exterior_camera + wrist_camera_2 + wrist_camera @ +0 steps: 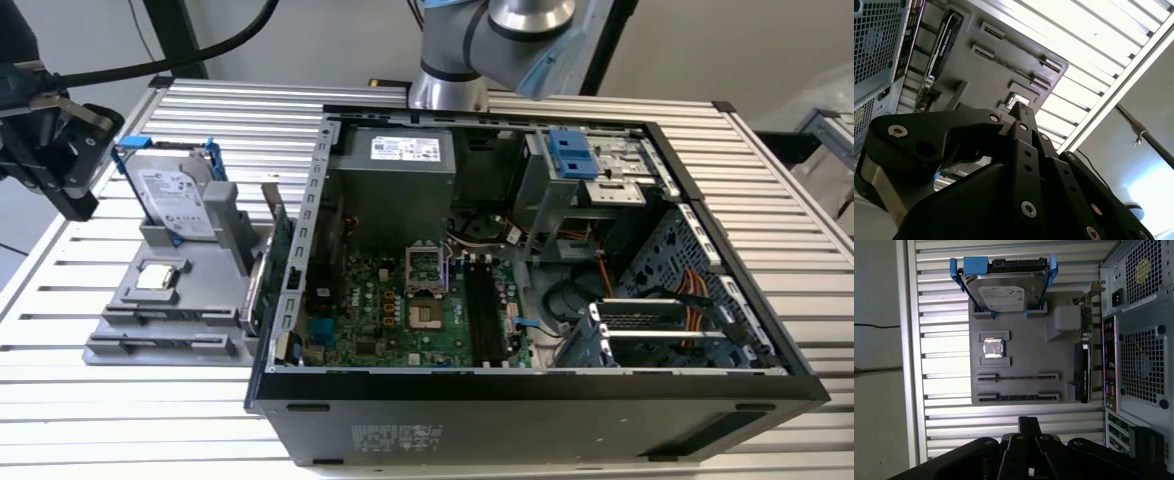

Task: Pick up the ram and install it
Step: 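Pick up the ram and move it above insertion slot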

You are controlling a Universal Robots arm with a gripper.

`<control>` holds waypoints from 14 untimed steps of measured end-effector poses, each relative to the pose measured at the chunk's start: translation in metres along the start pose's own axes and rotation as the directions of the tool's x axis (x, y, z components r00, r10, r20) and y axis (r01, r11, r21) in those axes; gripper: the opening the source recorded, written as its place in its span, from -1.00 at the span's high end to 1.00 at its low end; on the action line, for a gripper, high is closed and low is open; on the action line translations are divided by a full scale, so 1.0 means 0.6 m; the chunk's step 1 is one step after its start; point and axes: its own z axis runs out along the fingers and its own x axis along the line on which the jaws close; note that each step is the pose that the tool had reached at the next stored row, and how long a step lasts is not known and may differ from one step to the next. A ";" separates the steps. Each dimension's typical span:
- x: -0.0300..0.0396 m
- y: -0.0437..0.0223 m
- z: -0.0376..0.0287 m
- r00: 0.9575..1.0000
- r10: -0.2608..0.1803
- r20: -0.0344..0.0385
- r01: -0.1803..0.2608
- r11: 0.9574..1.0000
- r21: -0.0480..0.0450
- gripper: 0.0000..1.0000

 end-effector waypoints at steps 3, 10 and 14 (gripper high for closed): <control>0.000 0.000 0.000 1.000 0.000 0.000 0.000 1.000 0.000 1.00; 0.000 0.000 0.000 1.000 0.000 0.000 0.000 1.000 0.000 1.00; 0.000 0.000 0.000 1.000 -0.008 0.000 0.008 1.000 0.000 1.00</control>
